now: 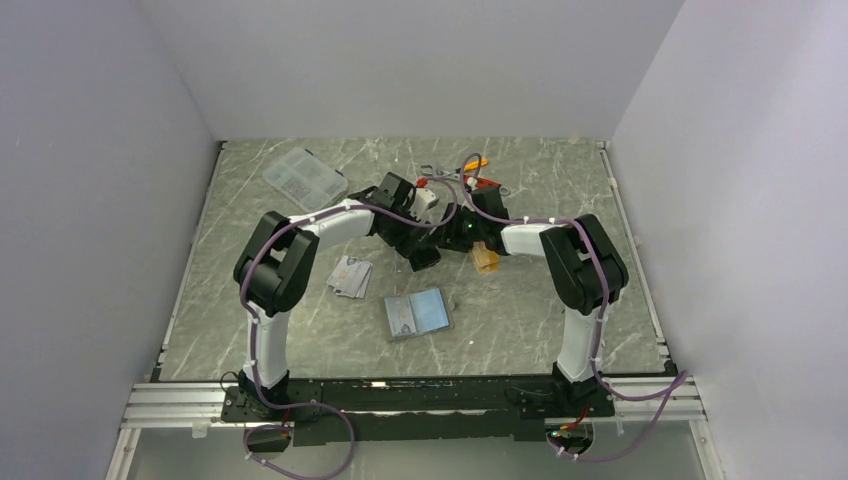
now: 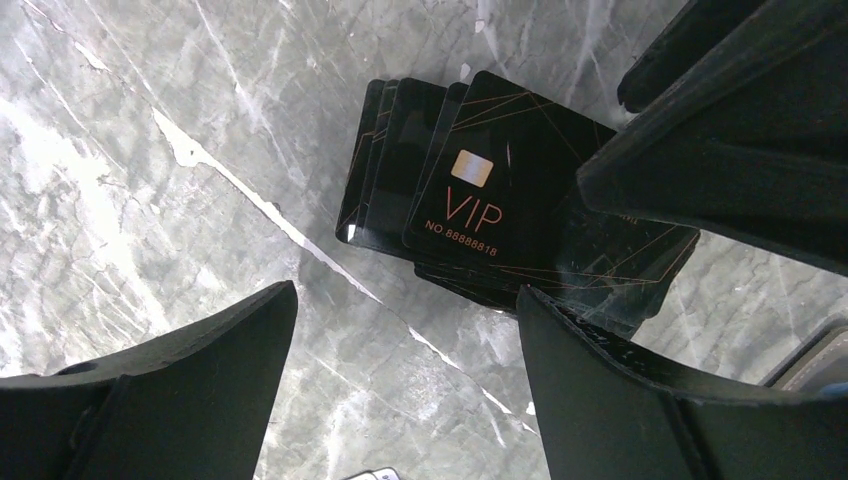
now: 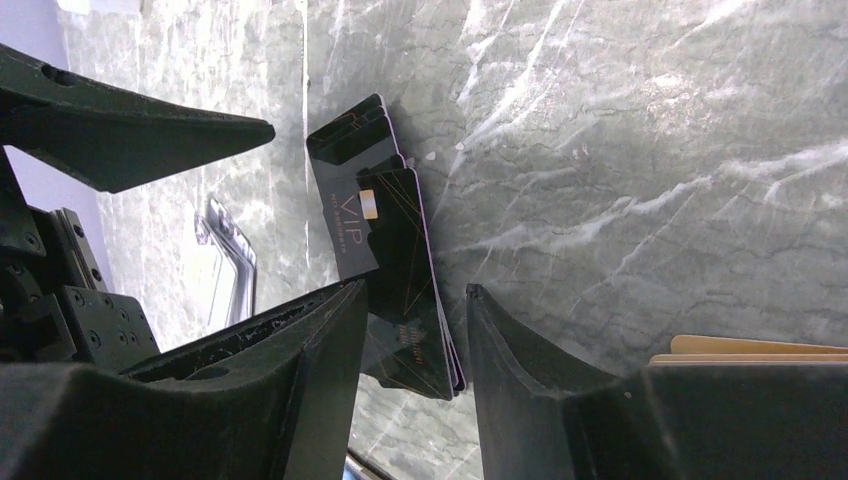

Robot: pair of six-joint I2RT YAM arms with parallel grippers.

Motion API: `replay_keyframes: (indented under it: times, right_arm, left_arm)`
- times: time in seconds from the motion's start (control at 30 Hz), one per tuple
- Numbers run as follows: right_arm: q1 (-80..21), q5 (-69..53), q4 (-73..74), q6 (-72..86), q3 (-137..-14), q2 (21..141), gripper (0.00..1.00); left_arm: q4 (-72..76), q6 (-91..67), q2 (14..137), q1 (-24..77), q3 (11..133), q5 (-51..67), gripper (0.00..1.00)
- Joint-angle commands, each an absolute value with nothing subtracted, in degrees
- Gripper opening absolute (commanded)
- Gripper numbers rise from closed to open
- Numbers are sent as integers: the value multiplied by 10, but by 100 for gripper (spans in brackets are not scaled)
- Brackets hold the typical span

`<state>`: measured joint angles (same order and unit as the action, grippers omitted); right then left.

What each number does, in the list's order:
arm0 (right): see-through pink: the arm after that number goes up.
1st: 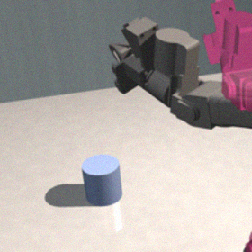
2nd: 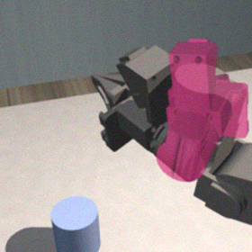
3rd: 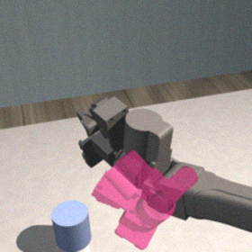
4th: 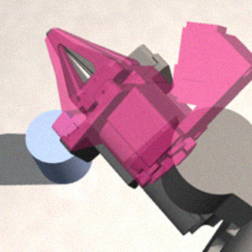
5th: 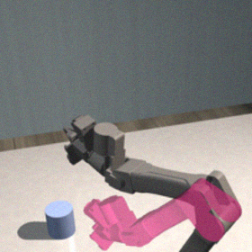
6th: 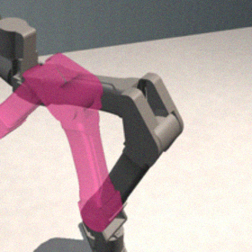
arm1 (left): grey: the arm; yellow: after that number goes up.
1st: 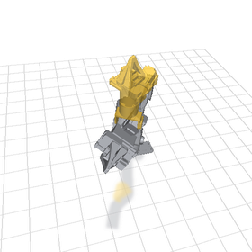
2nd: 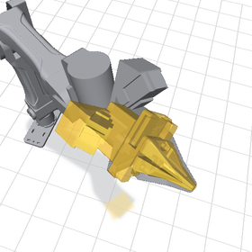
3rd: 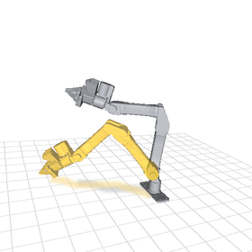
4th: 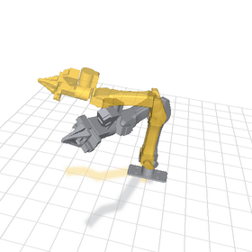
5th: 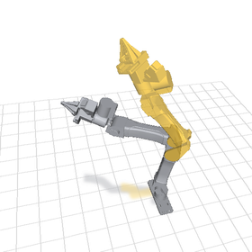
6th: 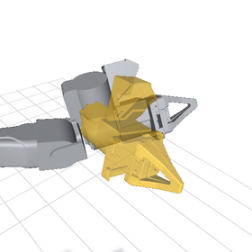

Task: Put the credit cards into the card holder
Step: Pick up the credit card from the center of the board.

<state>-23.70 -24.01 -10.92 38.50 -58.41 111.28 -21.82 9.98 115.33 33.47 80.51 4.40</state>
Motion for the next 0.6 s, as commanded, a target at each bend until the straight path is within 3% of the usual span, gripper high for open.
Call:
replay_keyframes:
  times: [0.0, 0.57]
  right_arm:
    - [-240, -220, -39, 373, -549, 1125, 45]
    - [-240, -226, -29, 365, -548, 1126, 44]
  left_arm:
    - [-195, 114, 1130, 331, 813, 63, 86]
    - [-198, 136, 1089, 297, 805, 175, 83]
